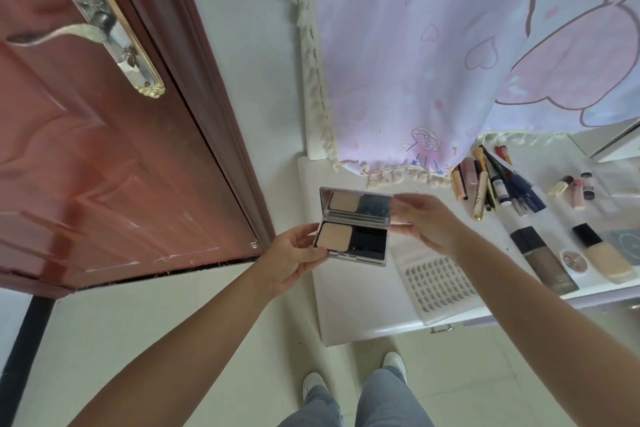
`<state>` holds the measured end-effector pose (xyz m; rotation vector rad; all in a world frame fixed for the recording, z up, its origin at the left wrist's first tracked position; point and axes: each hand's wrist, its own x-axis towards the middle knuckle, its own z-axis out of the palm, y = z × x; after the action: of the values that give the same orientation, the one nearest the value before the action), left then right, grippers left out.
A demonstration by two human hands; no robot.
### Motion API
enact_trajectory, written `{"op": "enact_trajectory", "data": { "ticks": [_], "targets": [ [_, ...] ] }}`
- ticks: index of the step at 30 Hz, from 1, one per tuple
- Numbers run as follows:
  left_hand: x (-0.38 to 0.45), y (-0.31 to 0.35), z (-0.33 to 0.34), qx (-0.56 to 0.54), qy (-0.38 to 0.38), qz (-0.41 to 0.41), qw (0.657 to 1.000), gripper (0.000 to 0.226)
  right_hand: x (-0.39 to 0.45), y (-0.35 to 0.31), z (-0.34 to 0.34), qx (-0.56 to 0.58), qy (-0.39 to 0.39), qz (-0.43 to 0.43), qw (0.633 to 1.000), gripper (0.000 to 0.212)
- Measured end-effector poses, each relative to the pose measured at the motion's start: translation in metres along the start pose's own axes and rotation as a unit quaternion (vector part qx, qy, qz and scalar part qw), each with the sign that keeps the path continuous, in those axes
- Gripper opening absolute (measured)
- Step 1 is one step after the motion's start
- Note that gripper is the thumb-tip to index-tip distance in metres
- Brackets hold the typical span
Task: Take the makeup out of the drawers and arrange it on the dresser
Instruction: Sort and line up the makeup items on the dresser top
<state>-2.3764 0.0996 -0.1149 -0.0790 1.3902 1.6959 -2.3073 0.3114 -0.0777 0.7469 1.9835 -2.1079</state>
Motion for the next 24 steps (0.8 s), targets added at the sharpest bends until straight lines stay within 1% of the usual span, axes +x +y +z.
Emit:
{"op": "enact_trajectory", "data": {
  "ticks": [3,5,7,9,12,15,18,22,24],
  "targets": [
    [0.001,-0.009,-0.002,0.01,0.011,0.005,1.0,0.052,0.005,0.02,0.011,0.049,0.09,-0.013,0.995,0.024],
    [0.001,-0.013,0.0,0.033,0.009,0.017,0.999,0.052,0.009,0.022,0.014,0.098,0.134,0.011,0.986,0.025],
    [0.0,-0.018,0.0,0.076,0.009,0.026,0.997,0.048,0.013,0.026,0.017,0.111,0.161,0.038,0.98,0.029],
    [0.0,-0.028,-0.002,0.169,0.026,0.034,0.985,0.05,0.017,0.034,0.018,0.041,0.164,0.07,0.983,0.026],
    [-0.004,-0.049,-0.003,0.32,0.044,0.009,0.946,0.062,0.017,0.051,0.019,-0.091,0.134,0.125,0.979,0.026],
    [-0.009,-0.069,0.0,0.414,0.05,-0.005,0.909,0.065,0.018,0.068,0.023,-0.188,0.118,0.141,0.965,0.028],
    [-0.011,-0.082,0.004,0.462,0.056,0.0,0.885,0.064,0.024,0.082,0.025,-0.269,0.12,0.137,0.946,0.032],
    [-0.01,-0.086,0.007,0.486,0.068,0.003,0.871,0.064,0.029,0.091,0.027,-0.33,0.125,0.113,0.929,0.034],
    [-0.01,-0.086,0.007,0.509,0.066,0.002,0.858,0.06,0.031,0.092,0.028,-0.363,0.119,0.1,0.919,0.035]
  ]
}}
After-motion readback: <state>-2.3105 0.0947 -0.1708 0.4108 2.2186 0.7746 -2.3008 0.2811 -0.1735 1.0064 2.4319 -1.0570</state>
